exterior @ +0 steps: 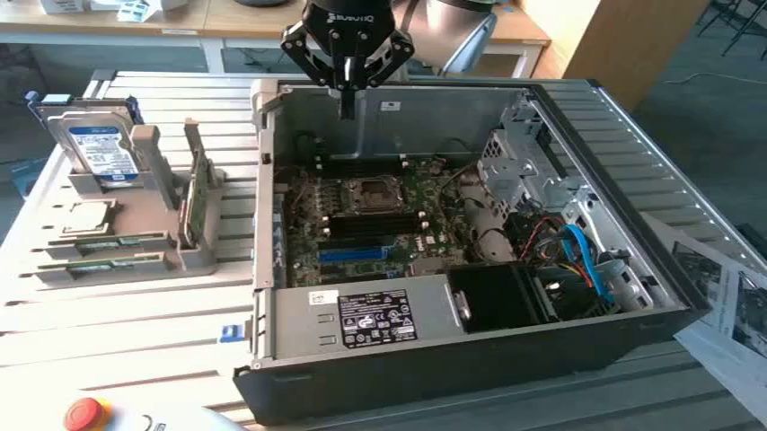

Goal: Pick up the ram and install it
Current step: 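Reach for the ram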

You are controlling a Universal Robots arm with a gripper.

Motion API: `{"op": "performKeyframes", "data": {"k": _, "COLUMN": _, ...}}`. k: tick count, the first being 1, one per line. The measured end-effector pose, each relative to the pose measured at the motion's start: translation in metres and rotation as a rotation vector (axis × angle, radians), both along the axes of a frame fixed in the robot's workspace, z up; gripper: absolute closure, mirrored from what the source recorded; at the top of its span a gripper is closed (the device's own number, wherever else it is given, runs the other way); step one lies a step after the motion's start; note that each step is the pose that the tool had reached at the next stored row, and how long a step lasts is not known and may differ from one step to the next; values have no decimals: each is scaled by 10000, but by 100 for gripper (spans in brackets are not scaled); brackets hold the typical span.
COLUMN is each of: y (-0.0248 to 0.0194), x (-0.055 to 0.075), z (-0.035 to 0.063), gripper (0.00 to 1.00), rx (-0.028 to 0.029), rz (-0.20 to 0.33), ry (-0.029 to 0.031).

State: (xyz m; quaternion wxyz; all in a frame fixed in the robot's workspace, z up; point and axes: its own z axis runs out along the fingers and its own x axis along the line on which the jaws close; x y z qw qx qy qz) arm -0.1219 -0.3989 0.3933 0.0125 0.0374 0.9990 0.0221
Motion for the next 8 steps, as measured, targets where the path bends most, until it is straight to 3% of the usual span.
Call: {"op": "performKeyframes", "data": {"k": 8, "y": 0, "x": 0, "z": 0, "gripper": 89, "rx": 1, "rz": 0, "ry": 0}}
